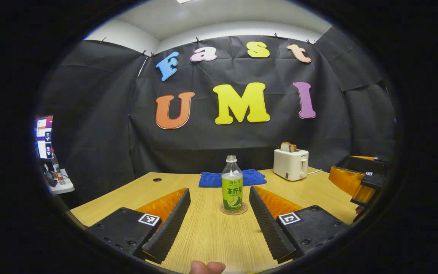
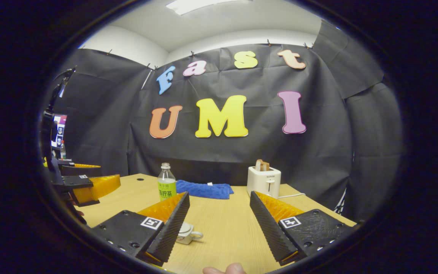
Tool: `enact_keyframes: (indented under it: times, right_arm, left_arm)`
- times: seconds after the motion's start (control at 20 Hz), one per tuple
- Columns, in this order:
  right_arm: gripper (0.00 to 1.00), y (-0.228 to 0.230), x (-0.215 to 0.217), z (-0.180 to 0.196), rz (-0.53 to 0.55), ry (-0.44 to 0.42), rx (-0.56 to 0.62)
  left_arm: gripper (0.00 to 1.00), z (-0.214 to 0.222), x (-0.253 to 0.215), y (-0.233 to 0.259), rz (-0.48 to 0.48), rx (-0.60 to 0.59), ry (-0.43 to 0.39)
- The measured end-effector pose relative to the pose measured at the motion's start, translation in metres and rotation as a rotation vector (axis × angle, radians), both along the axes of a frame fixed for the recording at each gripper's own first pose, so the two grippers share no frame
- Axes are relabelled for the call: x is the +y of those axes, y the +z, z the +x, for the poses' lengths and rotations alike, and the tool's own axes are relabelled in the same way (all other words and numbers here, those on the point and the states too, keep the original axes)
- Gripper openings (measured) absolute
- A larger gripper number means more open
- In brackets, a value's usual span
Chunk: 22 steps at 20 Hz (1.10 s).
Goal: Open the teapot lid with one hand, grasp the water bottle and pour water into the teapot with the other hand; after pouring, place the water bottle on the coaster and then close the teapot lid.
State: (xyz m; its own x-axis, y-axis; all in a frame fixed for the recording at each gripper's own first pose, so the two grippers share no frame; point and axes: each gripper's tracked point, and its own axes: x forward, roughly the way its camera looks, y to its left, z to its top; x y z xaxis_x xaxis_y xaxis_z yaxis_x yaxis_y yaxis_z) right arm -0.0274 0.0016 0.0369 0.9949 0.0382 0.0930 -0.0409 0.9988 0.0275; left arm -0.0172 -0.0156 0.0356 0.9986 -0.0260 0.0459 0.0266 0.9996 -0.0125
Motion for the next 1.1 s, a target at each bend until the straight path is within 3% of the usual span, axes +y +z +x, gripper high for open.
enact_keyframes:
  times: [0.15, 0.2, 0.55, 1.1]
  right_arm:
    - [0.92, -0.002, -0.003, -0.008, -0.005, -0.026, -0.004]
    - [0.96, -0.001, -0.005, -0.010, -0.001, -0.034, -0.004]
    - [0.95, 0.007, -0.015, -0.020, 0.010, -0.088, 0.009]
    - [0.96, 0.002, 0.005, -0.020, 0.005, -0.069, 0.020]
  left_arm:
    - [0.97, -0.010, -0.007, 0.001, 0.009, -0.007, -0.001]
    - [0.97, -0.013, -0.008, 0.003, 0.019, -0.009, 0.002]
    - [0.97, -0.024, -0.002, 0.010, 0.028, -0.019, 0.020]
    - [0.97, -0.022, 0.005, 0.008, 0.011, -0.014, 0.007]
